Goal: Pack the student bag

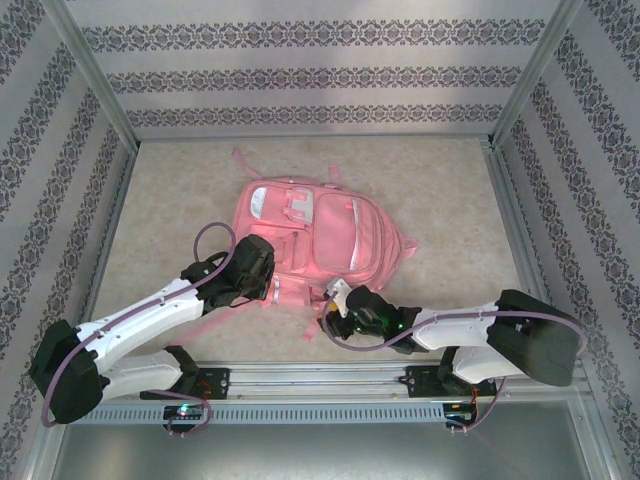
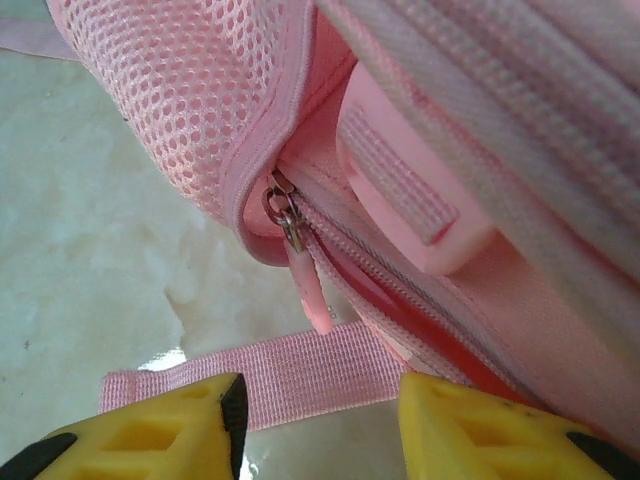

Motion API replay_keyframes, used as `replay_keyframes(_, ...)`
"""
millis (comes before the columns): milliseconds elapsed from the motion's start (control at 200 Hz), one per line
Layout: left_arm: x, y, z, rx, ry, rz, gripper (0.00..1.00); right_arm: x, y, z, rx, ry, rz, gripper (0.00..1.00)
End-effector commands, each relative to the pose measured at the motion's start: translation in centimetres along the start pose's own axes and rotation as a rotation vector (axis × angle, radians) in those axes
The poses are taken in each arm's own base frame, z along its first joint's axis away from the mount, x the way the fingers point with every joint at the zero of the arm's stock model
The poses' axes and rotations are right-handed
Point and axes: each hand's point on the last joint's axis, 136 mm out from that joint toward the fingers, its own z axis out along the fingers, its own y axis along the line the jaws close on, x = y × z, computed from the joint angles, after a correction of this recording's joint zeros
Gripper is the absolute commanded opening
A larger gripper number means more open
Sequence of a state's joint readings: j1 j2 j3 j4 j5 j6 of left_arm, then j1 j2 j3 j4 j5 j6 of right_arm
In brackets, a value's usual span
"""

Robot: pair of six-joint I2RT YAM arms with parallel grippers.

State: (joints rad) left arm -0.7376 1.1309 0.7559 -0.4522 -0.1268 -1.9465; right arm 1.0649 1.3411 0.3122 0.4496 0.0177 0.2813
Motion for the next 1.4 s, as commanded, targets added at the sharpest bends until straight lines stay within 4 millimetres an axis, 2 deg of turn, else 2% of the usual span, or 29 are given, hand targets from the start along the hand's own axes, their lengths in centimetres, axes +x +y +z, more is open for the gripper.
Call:
replay_keyframes(0,0.0,-0.6,0.0,0.013,0.003,-0.024,0.00,-1.6,0.9,0.8,-0.030,-0.058,-0.007,0.46)
replay_keyframes(110,0.0,-0.5,0.1,0.011,0.003,-0.029,0.00,-0.7,0.6,1.6,-0.021,-0.027,-0.012,0.46)
replay_keyframes(120,0.0,-0.6,0.0,0.011,0.004,-0.029,0.00,-1.7,0.9,1.7,-0.027,-0.047,-0.013,0.46)
replay_keyframes(140,0.0,-0.6,0.0,0.012,0.004,-0.030,0.00,-2.0,1.0,1.9,-0.027,-0.051,-0.012,0.46)
replay_keyframes(465,0.2,-0.3,0.4,0.006,0.018,-0.037,0.00,-3.4,1.1,3.5,-0.005,-0.060,-0.023,0.45)
replay_keyframes(565,0.2,-0.3,0.5,0.005,0.017,-0.037,0.00,-3.3,0.8,3.8,0.012,-0.048,-0.027,0.40)
replay_keyframes(759,0.0,0.0,0.5,0.005,0.015,-0.048,0.00,-3.1,0.3,4.3,0.031,-0.018,-0.023,0.21)
replay_keyframes(844,-0.1,0.2,0.5,0.002,0.011,-0.050,0.00,-3.0,0.1,4.2,0.036,-0.010,-0.019,0.14)
replay_keyframes(1019,-0.8,0.6,0.4,-0.002,-0.001,-0.060,0.00,-2.5,-0.7,3.6,0.061,0.005,-0.016,0.07)
replay_keyframes(1394,-2.4,1.6,0.4,-0.028,-0.024,-0.035,0.00,-0.9,-2.0,1.0,0.098,0.024,-0.015,0.06)
